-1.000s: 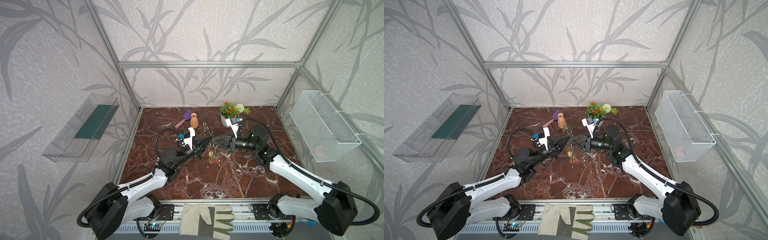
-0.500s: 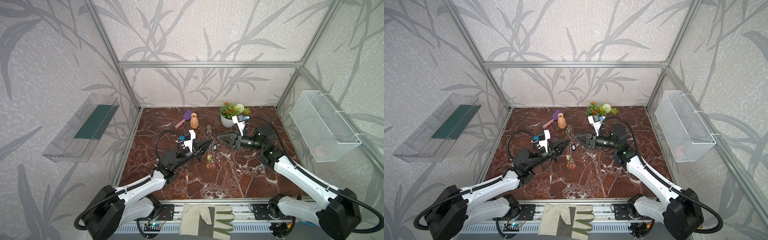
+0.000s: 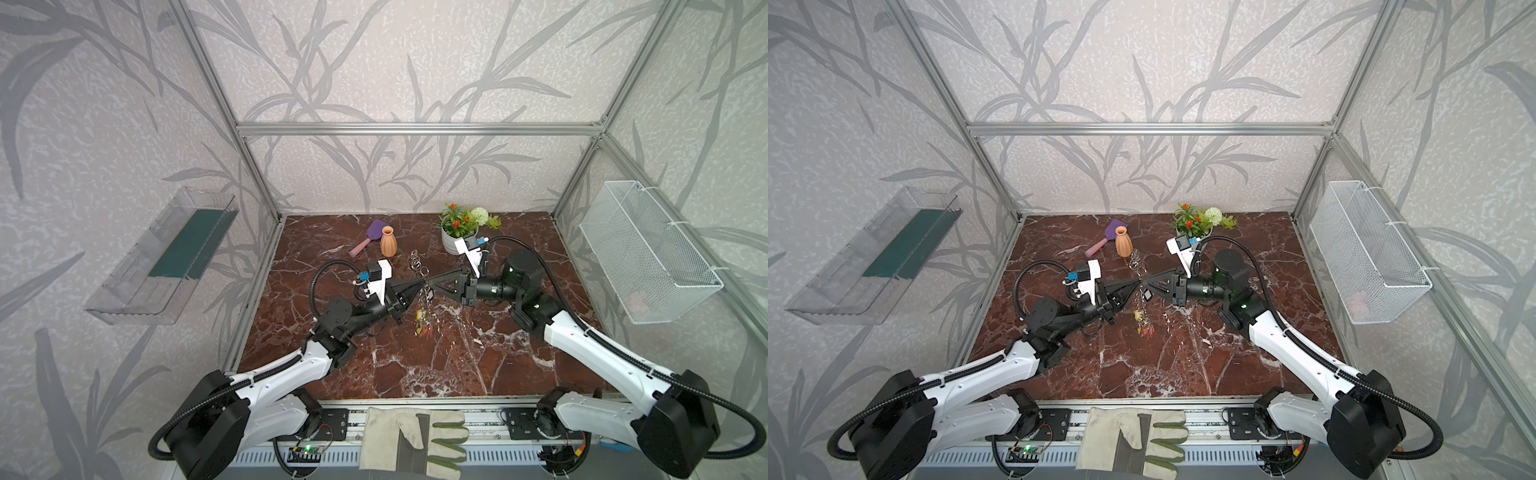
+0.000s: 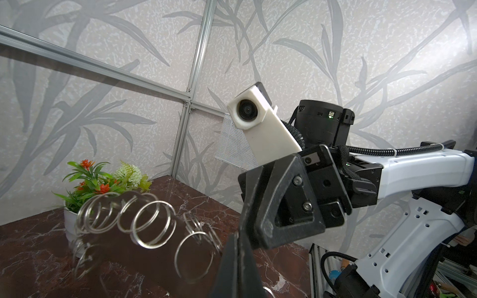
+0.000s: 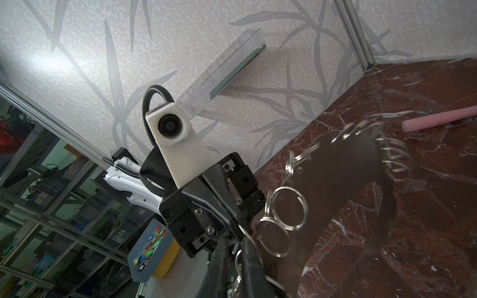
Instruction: Put the keys on the keyring
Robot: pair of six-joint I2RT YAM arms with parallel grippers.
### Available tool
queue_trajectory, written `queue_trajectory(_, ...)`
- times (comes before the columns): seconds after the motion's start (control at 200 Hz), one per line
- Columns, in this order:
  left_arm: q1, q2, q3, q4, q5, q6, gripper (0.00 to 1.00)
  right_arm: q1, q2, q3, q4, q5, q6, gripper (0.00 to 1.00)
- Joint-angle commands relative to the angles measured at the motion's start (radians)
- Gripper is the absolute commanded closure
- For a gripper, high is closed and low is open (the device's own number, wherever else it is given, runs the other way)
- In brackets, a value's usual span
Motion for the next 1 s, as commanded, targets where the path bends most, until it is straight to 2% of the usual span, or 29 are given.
queue_trajectory(0.0, -0.003, -0.012, 0.023, 0.077, 0.012, -0.005, 1.0, 0.004, 0.011, 0.013, 0.004, -0.013, -0.014, 0.86)
queue_trajectory(0.44, -0.002, -0.001, 0.025, 0.102, 0.041, -0.006, 1.0, 0.008, 0.053, 0.01, 0.068, -0.031, 0.015, 0.82)
queue_trajectory(0.74, -0.003, 0.002, 0.025, 0.103, 0.035, -0.005, 1.0, 0.013, 0.07, -0.007, 0.157, -0.056, 0.062, 1.0)
queue_trajectory(0.995, -0.002, -0.003, 0.025, 0.084, 0.037, -0.004, 1.0, 0.014, 0.073, -0.027, 0.2, -0.059, 0.087, 1.0)
